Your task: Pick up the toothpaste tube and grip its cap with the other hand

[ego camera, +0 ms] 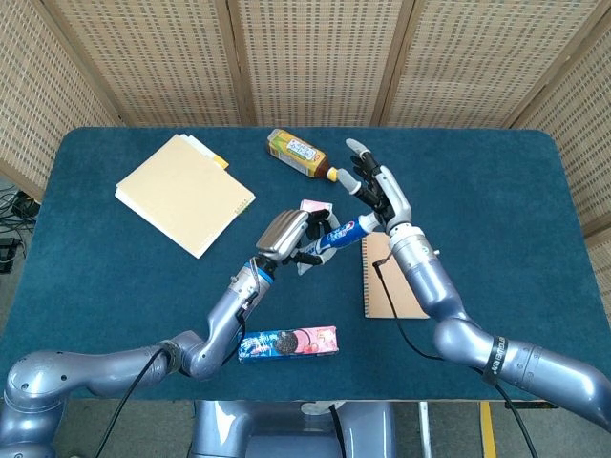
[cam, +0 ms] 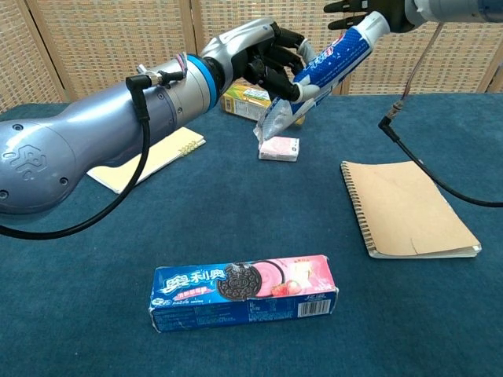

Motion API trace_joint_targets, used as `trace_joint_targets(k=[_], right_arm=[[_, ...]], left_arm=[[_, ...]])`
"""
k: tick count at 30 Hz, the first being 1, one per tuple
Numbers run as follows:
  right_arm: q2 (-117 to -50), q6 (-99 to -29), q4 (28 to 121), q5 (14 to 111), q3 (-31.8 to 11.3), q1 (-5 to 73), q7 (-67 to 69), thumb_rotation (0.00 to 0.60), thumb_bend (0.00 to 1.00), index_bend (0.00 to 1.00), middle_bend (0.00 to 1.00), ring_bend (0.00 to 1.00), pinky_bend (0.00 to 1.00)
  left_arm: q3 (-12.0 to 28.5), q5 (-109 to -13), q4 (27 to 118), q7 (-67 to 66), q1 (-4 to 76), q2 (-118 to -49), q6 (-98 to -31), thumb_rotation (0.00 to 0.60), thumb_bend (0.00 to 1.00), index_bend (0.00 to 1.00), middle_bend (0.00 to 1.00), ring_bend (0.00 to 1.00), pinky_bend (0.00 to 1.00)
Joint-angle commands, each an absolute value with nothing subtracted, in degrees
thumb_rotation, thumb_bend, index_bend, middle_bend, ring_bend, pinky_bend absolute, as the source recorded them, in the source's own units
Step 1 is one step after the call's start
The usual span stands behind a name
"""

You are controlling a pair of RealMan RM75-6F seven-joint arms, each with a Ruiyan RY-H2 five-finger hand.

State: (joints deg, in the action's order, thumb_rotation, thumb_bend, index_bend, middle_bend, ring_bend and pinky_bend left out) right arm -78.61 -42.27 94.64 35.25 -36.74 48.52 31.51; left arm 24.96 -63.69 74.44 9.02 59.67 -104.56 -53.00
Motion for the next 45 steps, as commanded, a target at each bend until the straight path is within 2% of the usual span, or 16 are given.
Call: trace_joint_targets(k=[1,6,13,19,22,23,25,27,29,31,32,37,39,41,42,45], right_arm=[[-78.39,-42.37,94.47,35.35,-36.60,48.47,31.16,0.142,0.00,0.00,0.00,0.00,0.00],[-77.34,-43.34,93.69,36.72,-36.17,47.94,29.82,0.141,0.00,0.00,0.00,0.00,0.00],[-71.60,-42.76,93.66,40.34,-35.15,43.40,29.64,0.141,0.00,0.00,0.00,0.00,0.00],[-65.96,-41.45,94.10,47.35,-31.35,37.67,29.25,0.135,0.00,0.00,0.00,0.00,0.00],[-64.60,-41.84,94.08,51.01,-29.51,34.71,30.47,0.130,0.00,0.00,0.00,0.00,0.00],[-64.21,-42.33,93.91,52.45,-28.55,33.59,30.48,0.129,0.00,0.00,0.00,0.00,0.00],[-63.78,-43.25,93.62,55.10,-27.20,31.87,30.99,0.128,0.00,0.00,0.00,0.00,0.00],[-63.52,-44.71,93.02,58.11,-25.56,30.22,30.86,0.128,0.00,0.00,0.00,0.00,0.00],[-63.43,-45.86,92.52,60.14,-24.49,29.29,30.56,0.133,0.00,0.00,0.00,0.00,0.00],[-63.41,-48.21,91.45,63.36,-22.91,27.97,29.61,0.173,0.00,0.00,0.00,0.00,0.00],[-63.52,-50.09,90.45,65.56,-21.81,27.18,28.53,0.216,0.00,0.00,0.00,0.00,0.00],[-63.71,-60.70,86.50,74.77,-16.60,22.61,22.02,0.378,0.00,0.00,0.00,0.00,0.00],[-63.74,-64.24,85.75,76.89,-15.25,21.12,19.30,0.495,0.00,0.00,0.00,0.00,0.00],[-63.88,-68.10,85.07,78.87,-13.81,19.44,15.71,0.577,0.00,0.00,0.00,0.00,0.00],[-64.22,-70.55,84.32,79.94,-13.06,18.45,13.24,0.597,0.00,0.00,0.00,0.00,0.00],[-65.41,-75.34,82.14,82.08,-11.69,16.67,8.16,0.600,0.00,0.00,0.00,0.00,0.00]], left_arm=[[24.92,-63.56,74.48,8.84,59.64,-104.43,-52.94,0.600,0.61,0.71,0.62,0.57,0.53],[23.13,-64.22,74.59,7.72,58.82,-102.97,-52.33,0.600,0.61,0.71,0.62,0.57,0.53],[17.41,-67.83,74.72,8.41,53.71,-96.76,-52.69,0.600,0.61,0.71,0.62,0.57,0.53],[10.95,-71.43,74.30,9.62,49.76,-91.23,-50.54,0.600,0.60,0.71,0.62,0.57,0.53],[8.91,-72.87,73.06,9.66,48.38,-90.62,-50.77,0.600,0.59,0.69,0.61,0.57,0.53],[7.82,-73.55,72.56,9.56,48.04,-90.31,-50.27,0.600,0.56,0.65,0.57,0.55,0.50],[6.27,-74.39,72.00,9.38,47.77,-89.60,-48.88,0.600,0.39,0.44,0.37,0.40,0.38],[5.30,-74.46,72.41,8.83,47.46,-88.61,-47.72,0.600,0.11,0.10,0.07,0.12,0.19],[5.16,-74.29,73.09,8.67,47.03,-88.02,-47.82,0.600,0.02,0.00,0.00,0.01,0.08],[5.22,-74.27,74.46,8.58,46.12,-86.91,-48.95,0.600,0.00,0.00,0.00,0.00,0.02],[5.41,-74.41,75.49,8.42,45.34,-86.06,-50.38,0.600,0.00,0.00,0.00,0.00,0.00],[6.68,-74.11,82.54,5.44,38.91,-79.24,-61.86,0.600,0.00,0.00,0.00,0.00,0.00],[6.65,-73.50,84.86,3.26,36.20,-76.97,-65.84,0.600,0.00,0.00,0.00,0.00,0.00],[6.01,-72.12,87.88,-0.21,32.88,-74.20,-69.69,0.600,0.00,0.00,0.00,0.00,0.00],[5.35,-71.44,89.82,-2.52,30.88,-72.54,-71.90,0.600,0.00,0.00,0.00,0.00,0.00],[4.16,-70.09,93.17,-7.67,26.94,-69.90,-76.64,0.600,0.00,0.00,0.00,0.00,0.00]])
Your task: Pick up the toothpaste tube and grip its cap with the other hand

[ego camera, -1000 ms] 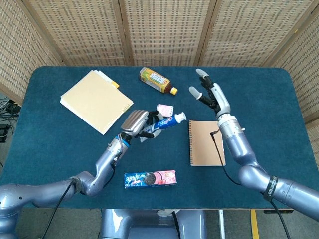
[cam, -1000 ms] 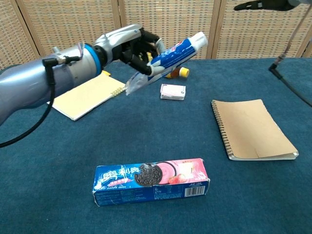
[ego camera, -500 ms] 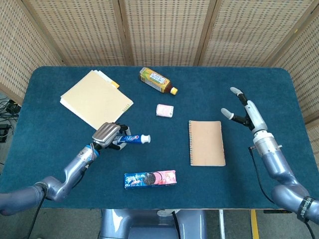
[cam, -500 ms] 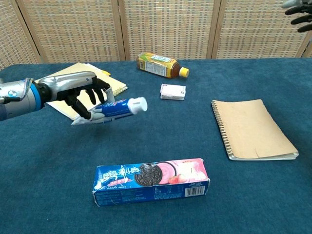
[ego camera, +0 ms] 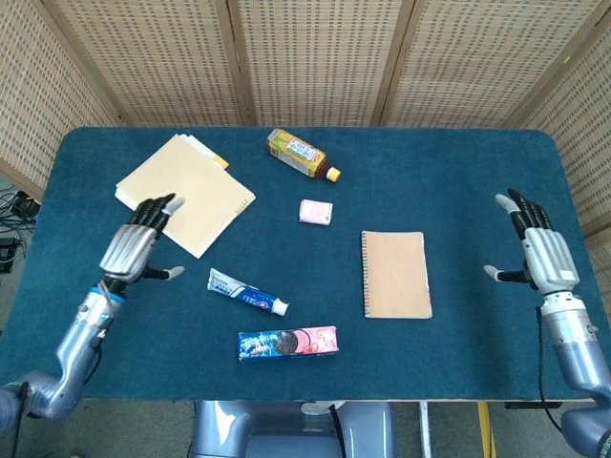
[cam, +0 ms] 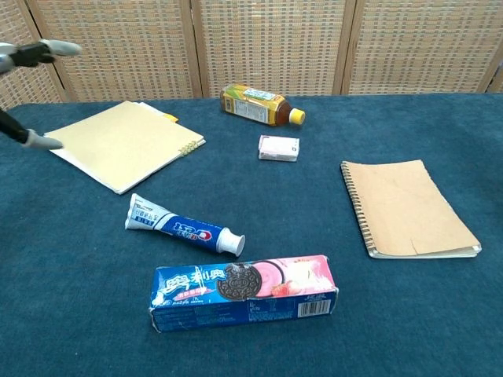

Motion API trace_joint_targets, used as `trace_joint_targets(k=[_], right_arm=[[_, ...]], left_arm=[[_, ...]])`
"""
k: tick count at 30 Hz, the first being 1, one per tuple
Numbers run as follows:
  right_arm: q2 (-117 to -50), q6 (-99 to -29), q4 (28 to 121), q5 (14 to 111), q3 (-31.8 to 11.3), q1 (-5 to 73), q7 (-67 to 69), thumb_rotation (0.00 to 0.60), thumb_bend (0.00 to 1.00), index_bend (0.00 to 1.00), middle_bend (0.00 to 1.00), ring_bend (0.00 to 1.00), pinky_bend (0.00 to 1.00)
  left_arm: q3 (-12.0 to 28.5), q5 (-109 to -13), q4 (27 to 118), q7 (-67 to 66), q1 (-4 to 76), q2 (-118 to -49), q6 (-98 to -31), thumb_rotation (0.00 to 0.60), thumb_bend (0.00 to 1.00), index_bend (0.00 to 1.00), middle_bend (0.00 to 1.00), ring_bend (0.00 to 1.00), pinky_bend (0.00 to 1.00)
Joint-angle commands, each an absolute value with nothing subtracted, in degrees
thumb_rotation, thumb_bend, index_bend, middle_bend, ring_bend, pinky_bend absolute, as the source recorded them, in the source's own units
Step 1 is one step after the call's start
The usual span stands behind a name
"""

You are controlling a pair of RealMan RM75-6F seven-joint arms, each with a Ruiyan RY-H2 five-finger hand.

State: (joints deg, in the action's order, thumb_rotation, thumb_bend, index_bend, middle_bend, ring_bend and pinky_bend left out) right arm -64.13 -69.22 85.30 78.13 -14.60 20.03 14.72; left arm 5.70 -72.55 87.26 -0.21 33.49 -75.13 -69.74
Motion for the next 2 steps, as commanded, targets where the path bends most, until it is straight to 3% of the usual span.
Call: trace_joint_targets(k=[1,2], right_arm=[[-65.91,-77.27,81.34,82.83,-11.15,15.87,6.21,0.600,0.00,0.00,0.00,0.00,0.00],[-66.26,-78.75,80.87,83.36,-10.73,15.19,4.82,0.600,0.00,0.00,0.00,0.00,0.00]], left_arm=[[3.48,-69.48,94.60,-9.39,25.19,-68.74,-78.36,0.600,0.00,0.00,0.00,0.00,0.00],[2.84,-68.78,95.79,-10.41,23.70,-67.63,-79.53,0.600,0.00,0.00,0.00,0.00,0.00]])
